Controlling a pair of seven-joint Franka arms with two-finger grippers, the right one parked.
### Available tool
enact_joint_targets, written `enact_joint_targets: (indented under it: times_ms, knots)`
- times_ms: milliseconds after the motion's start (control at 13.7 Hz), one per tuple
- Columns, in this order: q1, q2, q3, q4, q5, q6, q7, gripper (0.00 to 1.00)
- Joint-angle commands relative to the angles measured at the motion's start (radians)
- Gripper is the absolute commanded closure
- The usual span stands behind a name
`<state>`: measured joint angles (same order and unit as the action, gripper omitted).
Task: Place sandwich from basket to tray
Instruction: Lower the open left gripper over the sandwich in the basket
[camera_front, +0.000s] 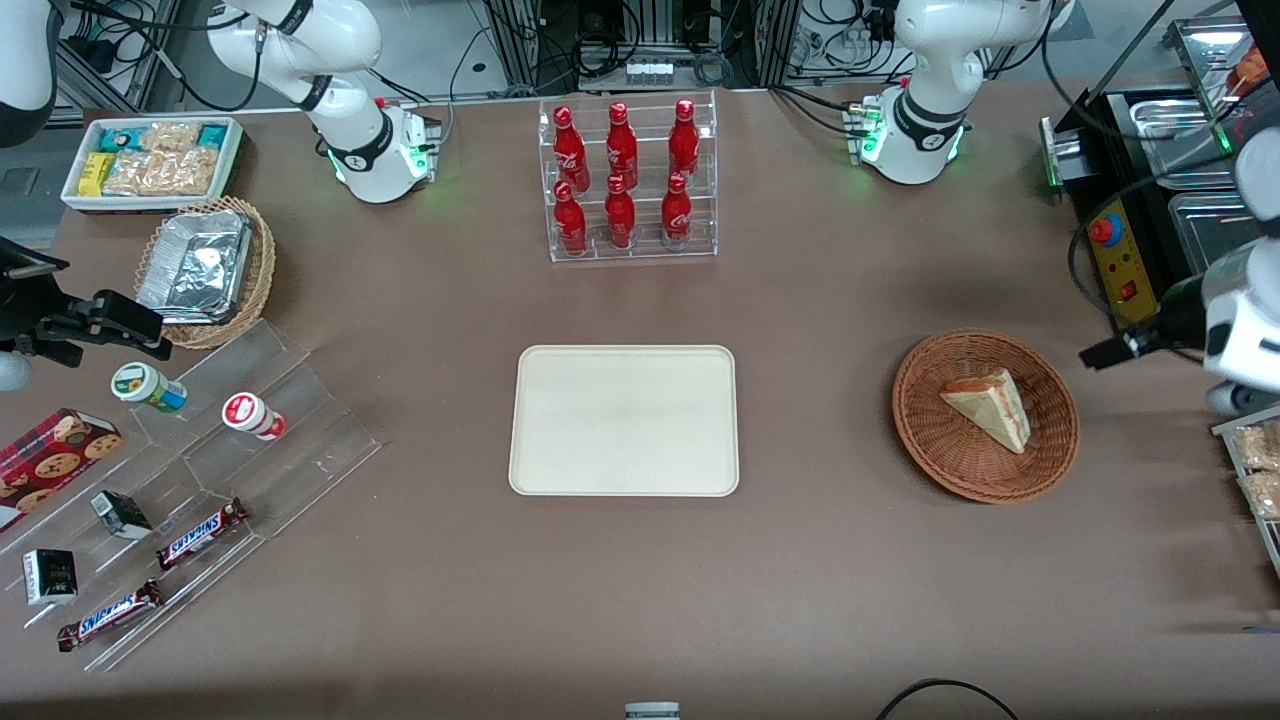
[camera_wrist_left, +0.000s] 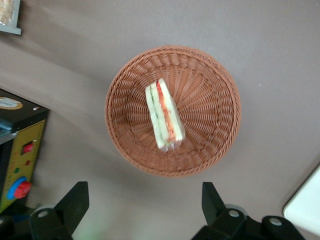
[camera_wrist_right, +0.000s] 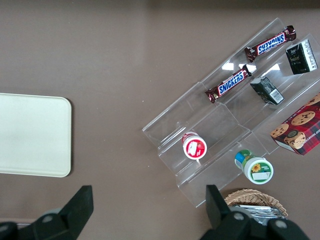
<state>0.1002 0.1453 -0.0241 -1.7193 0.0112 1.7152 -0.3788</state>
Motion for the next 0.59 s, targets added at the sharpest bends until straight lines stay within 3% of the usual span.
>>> enact_joint_targets:
  times_ms: [0,293,512]
  knots:
    - [0.039,0.02,-0.005,-0.064,0.004,0.097,-0.055,0.0]
    - [0.03,0.034,-0.005,-0.28,0.001,0.395,-0.309,0.0]
    - [0.033,0.071,-0.005,-0.339,-0.005,0.497,-0.354,0.0]
